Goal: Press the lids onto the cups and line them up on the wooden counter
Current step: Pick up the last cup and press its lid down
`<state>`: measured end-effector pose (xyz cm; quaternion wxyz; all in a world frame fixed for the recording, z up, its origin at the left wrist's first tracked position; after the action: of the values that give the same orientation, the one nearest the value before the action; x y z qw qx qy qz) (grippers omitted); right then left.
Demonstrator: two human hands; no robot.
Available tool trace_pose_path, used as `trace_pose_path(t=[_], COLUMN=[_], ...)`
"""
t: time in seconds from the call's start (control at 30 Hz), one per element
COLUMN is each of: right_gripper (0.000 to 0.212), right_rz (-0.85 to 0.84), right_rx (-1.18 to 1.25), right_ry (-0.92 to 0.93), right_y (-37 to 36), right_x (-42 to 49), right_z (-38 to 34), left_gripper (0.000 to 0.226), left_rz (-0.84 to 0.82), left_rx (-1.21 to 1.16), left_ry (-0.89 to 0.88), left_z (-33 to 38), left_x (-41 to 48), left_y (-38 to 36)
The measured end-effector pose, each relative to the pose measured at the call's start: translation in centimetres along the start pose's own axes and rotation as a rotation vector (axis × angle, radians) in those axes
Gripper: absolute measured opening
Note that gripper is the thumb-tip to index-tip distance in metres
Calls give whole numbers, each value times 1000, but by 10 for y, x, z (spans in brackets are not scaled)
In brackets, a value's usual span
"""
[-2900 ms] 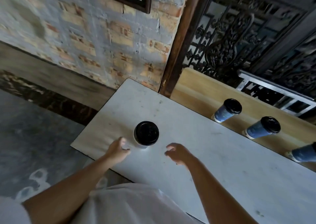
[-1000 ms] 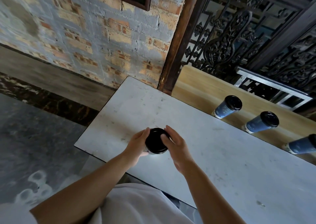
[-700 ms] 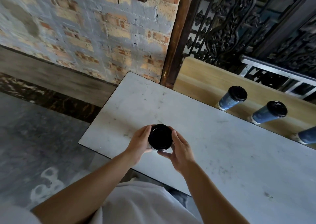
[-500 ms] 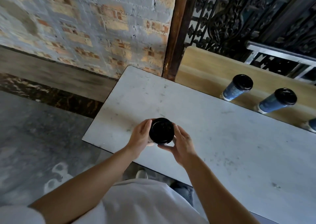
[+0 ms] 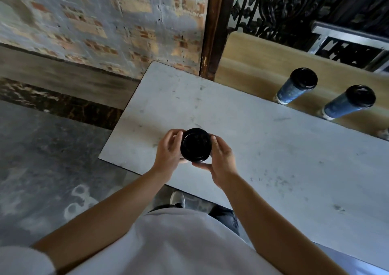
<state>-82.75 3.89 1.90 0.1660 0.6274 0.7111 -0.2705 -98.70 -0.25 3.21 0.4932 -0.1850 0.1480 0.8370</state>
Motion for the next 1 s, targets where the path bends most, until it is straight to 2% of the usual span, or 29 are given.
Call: trace_pose_path(t=[0.1, 0.23, 0.3, 0.4, 0.53, 0.67, 0.73, 0.87, 1.0], right_gripper=[27, 24, 26, 29, 27, 27, 26, 26, 28], right_rz=[2, 13, 19, -6, -51, -10, -17, -40, -81], right_rx=[31, 6, 7, 67, 163, 58, -23, -73, 17], right_ry=[-37, -60, -85, -129, -135, -76, -63, -73, -71], right_y=[-1, -1, 0, 3, 4, 12, 12, 7, 2], right_x=[-2, -1, -1, -3, -10, -9, -7, -3, -8], right_z=[3, 1, 3, 7, 10, 2, -4, -12, -9], left_gripper=[16, 31, 26, 11, 17, 8, 16, 19, 29], left_rz=[89, 238, 261, 249, 224, 139, 60, -155, -203], left_rx=[26, 138, 151, 76, -27, 35, 38, 53, 59], left_ry=[-10, -79, -85, -10, 141, 213, 249, 375, 418], left_z=[-3, -1, 0, 4, -3, 1, 9, 25, 18], left_x=[-4, -9, -13, -19, -20, -13, -4, 5, 11], left_y=[4, 14, 16, 17, 17, 19, 17, 8, 5])
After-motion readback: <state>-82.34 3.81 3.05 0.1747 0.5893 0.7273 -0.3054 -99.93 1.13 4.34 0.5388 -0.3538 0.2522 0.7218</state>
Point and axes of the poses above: each hand's wrist, its own x-axis towards the middle knuckle, its own y-axis out of the back of the hand, z = x × y, the point moved 8 cm from there along x, towards the middle knuckle, and after that the axes turned 3 degrees about y, right-handed, at the moved point
